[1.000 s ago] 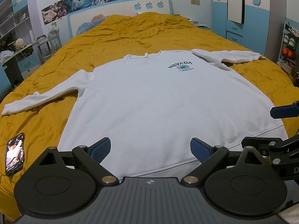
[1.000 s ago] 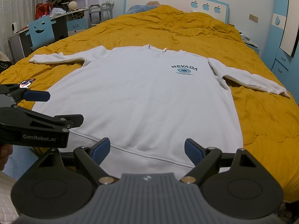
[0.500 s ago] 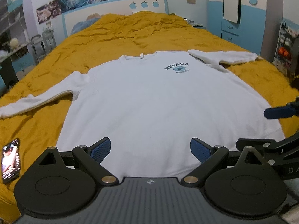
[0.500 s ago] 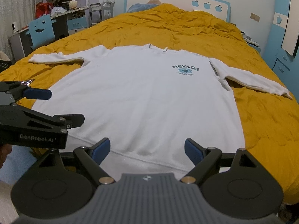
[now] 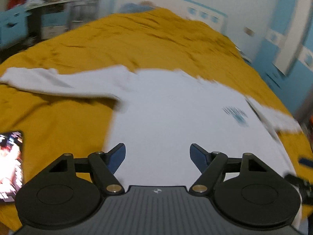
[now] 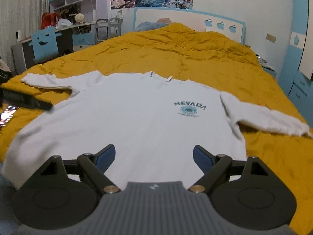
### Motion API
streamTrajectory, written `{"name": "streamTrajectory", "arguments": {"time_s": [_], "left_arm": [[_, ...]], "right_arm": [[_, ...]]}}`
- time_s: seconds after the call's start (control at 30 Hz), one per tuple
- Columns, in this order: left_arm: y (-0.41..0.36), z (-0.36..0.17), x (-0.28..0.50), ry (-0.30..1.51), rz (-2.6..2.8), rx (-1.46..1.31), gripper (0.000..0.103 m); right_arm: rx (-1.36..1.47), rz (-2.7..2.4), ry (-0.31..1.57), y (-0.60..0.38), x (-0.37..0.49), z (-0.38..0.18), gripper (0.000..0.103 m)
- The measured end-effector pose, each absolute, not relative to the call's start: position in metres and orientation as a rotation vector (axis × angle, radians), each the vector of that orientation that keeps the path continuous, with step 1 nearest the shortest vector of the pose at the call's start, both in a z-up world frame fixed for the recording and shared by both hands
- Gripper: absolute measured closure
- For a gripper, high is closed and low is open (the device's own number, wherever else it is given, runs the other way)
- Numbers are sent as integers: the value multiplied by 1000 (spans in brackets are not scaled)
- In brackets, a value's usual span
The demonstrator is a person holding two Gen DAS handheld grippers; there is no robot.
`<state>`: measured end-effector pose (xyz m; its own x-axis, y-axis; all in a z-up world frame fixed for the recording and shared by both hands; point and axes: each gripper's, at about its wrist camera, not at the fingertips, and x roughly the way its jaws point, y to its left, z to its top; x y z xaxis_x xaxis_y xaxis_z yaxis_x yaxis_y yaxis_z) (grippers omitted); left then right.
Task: Fold small clothes
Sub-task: 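Grasp the sweatshirt sleeve cuff with the left gripper and lift it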
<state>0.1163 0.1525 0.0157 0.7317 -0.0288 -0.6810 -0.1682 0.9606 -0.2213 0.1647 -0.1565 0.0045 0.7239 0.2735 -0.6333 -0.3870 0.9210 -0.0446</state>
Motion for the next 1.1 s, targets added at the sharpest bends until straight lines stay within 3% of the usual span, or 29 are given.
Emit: {"name": "streamTrajectory", "arguments": {"time_s": [0.27,0.33,0.4,0.5,0.77,0.83,0.9,1.07,1.1], "left_arm": [[285,25,163,707,342,-400,25],[325,23,168,693,409,-470,27],[367,19,171,668,458,-562,29],[423,8,172,634,532,-699,29],[532,-42,177,536,687,-999,31],[544,-52,180,507,676,-1037,38],[549,-57,188,507,704,-1027,58],[542,-47,196,501,760,-929,93],[540,-42,199,508,756,-898,96]], "right_arm": [[-152,380,756,-136,239,0,22],[-135,372,770,-131,256,-3,29],[-128,352,783,-126,273,-6,43],[-119,313,807,-119,294,-12,53],[-134,301,851,-103,322,-26,53],[-143,293,863,-100,326,-29,53],[-144,285,882,-99,330,-34,53],[-150,243,894,-104,336,-38,53],[-149,235,893,-106,336,-38,53]]}}
